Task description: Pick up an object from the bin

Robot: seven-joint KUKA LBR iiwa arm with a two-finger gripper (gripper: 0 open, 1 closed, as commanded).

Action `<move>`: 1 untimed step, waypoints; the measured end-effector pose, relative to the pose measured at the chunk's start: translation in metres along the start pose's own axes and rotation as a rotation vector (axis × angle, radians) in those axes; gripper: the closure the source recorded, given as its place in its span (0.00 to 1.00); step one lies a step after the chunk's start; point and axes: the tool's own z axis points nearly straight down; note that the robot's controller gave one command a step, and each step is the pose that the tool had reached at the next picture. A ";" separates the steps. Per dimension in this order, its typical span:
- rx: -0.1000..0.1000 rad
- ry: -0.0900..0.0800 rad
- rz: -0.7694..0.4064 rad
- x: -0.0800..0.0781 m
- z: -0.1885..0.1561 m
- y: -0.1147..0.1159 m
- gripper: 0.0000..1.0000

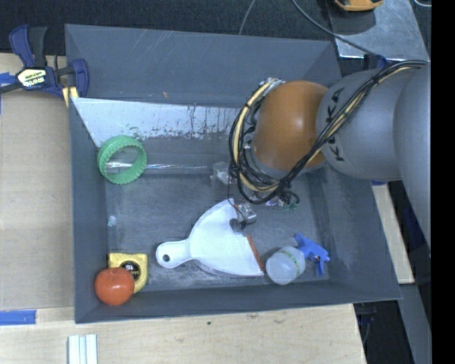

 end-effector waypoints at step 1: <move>0.001 -0.005 -0.002 -0.002 -0.002 0.000 1.00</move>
Offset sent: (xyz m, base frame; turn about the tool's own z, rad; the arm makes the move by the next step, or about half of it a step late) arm 0.0000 0.0000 0.0000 0.0000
